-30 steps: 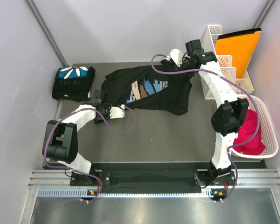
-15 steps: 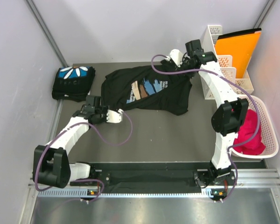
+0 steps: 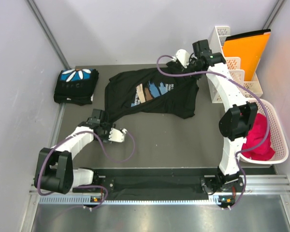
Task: Fold and stack the t-shirts
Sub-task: Flatten the tshirt out
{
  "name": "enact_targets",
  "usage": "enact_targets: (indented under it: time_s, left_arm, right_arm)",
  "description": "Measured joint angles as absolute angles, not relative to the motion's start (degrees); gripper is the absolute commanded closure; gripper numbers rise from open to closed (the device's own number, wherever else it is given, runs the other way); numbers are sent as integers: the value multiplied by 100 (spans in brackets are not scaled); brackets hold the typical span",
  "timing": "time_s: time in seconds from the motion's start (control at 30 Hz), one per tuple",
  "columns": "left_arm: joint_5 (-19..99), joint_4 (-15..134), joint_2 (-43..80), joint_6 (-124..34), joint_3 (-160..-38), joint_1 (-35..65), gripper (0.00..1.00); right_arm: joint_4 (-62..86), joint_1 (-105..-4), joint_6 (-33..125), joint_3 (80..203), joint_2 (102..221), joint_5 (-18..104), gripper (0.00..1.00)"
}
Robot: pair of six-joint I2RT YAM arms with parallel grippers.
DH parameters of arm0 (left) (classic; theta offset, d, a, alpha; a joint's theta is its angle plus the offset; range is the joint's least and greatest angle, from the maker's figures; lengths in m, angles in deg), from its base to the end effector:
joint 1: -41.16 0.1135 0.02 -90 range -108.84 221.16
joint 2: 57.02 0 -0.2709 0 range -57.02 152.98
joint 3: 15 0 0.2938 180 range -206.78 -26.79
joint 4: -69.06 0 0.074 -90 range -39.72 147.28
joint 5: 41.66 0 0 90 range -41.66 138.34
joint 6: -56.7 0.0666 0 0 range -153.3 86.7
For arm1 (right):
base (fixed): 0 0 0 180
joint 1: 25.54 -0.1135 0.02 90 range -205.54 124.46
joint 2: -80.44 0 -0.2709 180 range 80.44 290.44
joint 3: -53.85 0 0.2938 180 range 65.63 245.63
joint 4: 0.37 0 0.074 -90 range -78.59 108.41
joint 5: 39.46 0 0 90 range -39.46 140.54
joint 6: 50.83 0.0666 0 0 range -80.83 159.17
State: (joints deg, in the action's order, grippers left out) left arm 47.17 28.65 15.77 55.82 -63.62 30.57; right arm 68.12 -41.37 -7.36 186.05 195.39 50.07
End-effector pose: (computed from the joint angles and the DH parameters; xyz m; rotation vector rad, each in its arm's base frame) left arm 0.2634 -0.0506 0.1250 2.1150 1.7755 0.3724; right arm 0.4837 0.1377 0.3366 -1.2861 2.1183 -0.2210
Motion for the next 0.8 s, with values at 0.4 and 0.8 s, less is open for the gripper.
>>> enact_targets:
  time_s: [0.4,0.8]
  left_arm:
    - [5255,4175,2248,5731,-6144,3055,43]
    - [5368,4614,2644,5683,-6345,3062,48]
  right_arm:
    - [6808,-4137,-736,18610,19546,5007,100]
    - [6816,-4137,-779,18693,19583,5007,100]
